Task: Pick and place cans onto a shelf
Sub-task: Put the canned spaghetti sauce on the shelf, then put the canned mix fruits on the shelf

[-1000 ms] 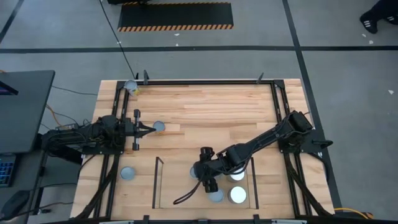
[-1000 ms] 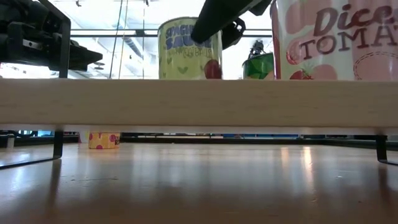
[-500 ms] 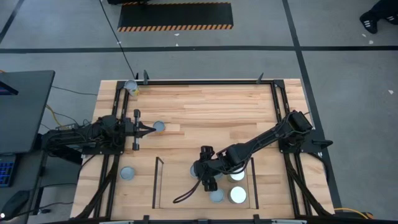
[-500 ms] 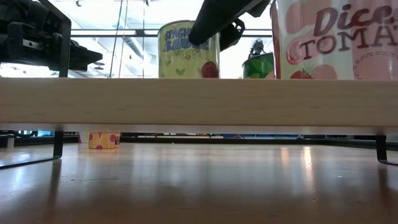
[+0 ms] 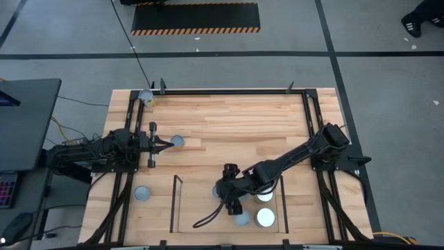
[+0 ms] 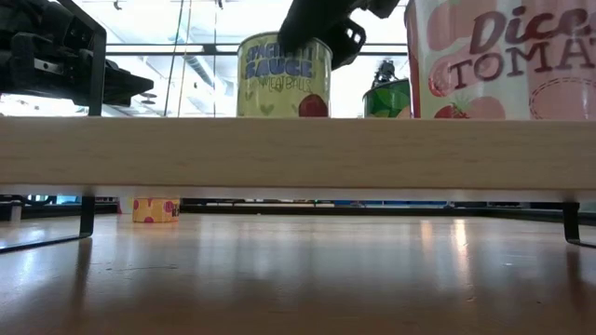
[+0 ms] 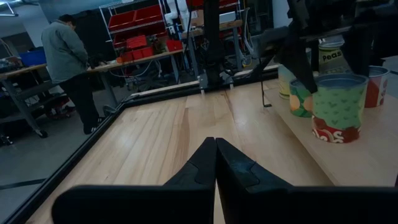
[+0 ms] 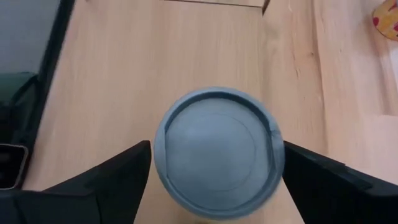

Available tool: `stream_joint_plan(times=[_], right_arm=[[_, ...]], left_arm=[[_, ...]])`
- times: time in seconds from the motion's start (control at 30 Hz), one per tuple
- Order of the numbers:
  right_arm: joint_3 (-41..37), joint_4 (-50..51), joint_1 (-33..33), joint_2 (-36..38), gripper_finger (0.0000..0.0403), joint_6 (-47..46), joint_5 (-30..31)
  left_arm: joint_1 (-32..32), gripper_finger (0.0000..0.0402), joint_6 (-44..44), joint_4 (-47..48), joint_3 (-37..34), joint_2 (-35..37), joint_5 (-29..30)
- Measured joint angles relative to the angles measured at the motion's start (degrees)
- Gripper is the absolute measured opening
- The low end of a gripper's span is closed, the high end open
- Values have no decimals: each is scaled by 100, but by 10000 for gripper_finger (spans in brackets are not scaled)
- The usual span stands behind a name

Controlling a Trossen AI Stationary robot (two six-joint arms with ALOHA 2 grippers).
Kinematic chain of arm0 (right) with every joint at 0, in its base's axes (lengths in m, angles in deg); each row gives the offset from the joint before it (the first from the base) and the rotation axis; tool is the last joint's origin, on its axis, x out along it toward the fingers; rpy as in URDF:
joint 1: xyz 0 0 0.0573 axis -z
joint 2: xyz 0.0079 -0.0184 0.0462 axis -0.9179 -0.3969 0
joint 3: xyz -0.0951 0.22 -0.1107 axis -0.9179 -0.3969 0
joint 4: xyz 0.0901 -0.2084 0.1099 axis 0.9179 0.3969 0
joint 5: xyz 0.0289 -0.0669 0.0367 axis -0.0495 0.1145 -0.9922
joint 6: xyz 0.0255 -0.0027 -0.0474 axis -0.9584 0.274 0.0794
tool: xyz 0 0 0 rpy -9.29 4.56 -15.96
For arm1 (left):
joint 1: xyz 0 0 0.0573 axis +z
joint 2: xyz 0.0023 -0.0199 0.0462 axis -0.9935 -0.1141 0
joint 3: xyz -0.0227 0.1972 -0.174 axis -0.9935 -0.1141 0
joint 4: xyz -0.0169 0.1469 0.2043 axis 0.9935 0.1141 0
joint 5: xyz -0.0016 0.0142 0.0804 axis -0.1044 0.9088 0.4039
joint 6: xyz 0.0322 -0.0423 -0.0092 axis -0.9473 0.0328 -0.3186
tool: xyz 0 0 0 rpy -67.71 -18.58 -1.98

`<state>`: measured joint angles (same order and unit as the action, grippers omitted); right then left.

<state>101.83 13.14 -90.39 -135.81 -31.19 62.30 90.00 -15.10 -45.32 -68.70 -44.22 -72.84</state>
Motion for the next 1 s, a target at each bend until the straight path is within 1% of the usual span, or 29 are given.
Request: stream_joint_plan(times=[0.17, 0.2, 0.27, 0.33, 0.4, 0.43, 0.5, 0.6, 0.67, 0.73, 0.9, 0.93, 1.0], right_arm=[[0, -33, -30, 494, 352, 20, 94], [0, -50, -49, 628, 352, 82, 233], [-26, -124, -101, 882, 352, 300, 706], [-229, -398, -139, 1160, 351, 555, 1099], [-690, -987, -137, 1455, 350, 810, 1157], [-990, -1382, -109, 1602, 350, 955, 1079], [-1694, -2392, 15, 1904, 350, 1303, 720], [-2676, -3995, 351, 2365, 350, 1809, -161], [-3115, -4660, 646, 2683, 350, 1994, -532], [-3432, -4964, 964, 3004, 349, 2102, -579], [-3932, -5094, 1634, 3508, 349, 2149, -572], [-3999, -5120, 1706, 3575, 349, 2150, -574], [-4112, -5170, 1805, 3665, 349, 2167, -595]], left_arm=[[2, 11, 0, 0, 0, 0, 2], [2, 11, 0, 0, 0, 0, 0], [2, 11, 1, 0, 0, 0, 2], [2, 11, 2, 2, 0, 0, 2], [1, 11, 0, 2, 0, 0, 2], [1, 11, 1, 2, 0, 0, 2], [0, 11, 0, 2, 0, 0, 2], [0, 11, 0, 2, 0, 0, 0], [1, 11, 0, 2, 0, 1, 1], [2, 11, 0, 1, 0, 0, 1], [0, 11, -192, -174, 0, 0, -3], [-5, 11, -91, -292, 0, 0, -7], [-9, 11, 745, -527, 0, 2, -9]])
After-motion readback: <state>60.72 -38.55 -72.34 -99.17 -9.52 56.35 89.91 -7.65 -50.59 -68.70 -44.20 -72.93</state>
